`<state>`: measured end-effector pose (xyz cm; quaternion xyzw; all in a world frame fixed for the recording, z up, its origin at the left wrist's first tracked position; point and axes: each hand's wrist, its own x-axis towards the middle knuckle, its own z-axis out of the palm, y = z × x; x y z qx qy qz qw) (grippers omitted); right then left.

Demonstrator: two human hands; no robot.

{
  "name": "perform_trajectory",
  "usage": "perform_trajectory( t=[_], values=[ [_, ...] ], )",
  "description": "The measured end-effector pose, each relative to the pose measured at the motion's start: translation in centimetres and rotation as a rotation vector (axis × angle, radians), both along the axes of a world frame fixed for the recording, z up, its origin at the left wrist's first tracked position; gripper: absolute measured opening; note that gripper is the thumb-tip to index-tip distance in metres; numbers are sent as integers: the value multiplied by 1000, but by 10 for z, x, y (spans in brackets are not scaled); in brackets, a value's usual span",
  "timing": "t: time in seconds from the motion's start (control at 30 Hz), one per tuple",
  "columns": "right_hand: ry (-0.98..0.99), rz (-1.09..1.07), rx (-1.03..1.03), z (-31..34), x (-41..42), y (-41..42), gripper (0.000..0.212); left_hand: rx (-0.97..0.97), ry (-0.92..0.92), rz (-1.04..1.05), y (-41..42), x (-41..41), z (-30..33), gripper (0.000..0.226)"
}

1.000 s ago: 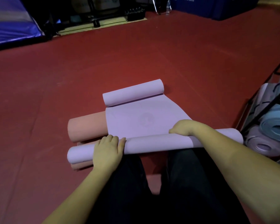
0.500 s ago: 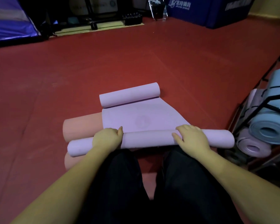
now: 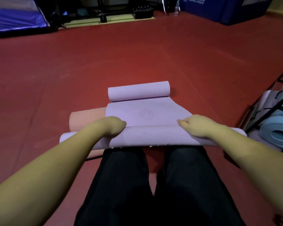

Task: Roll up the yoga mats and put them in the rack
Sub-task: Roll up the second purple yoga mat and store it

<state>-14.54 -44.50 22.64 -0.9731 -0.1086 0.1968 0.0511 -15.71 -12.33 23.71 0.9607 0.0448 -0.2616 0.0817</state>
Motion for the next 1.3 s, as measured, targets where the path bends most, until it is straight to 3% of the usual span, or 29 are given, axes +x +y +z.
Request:
perform_trajectory(
  t=[0.1,0.2,0.33,0.47,0.53,0.7,0.93,1.13,1.3],
  values=[
    [155,12,-30,-2,5,7,60,0,85,5,1,-5,-10,46],
    [214,16,-19,-5,11,13,58,25,44,34,6,-10,-24,44],
    [262,-14,24,-8,16,13,55,5,-178,69,8,-16,-34,37],
    [292,-26,52,-10,19,12,55,19,-654,-47,-6,-42,-36,47],
    [298,-44,50,-10,21,12,57,23,-772,-210,-8,-59,-47,50],
    [212,-37,93,-12,20,7,50,216,-685,-481,4,-73,-64,75],
    [149,-25,50,-1,11,-44,75,161,-664,-478,13,-57,-60,54],
    [63,192,-66,-10,-7,-88,100,118,-573,-444,11,-51,-45,46],
    [44,205,-42,0,-1,-87,82,148,-426,-452,14,-36,-22,48]
  ],
)
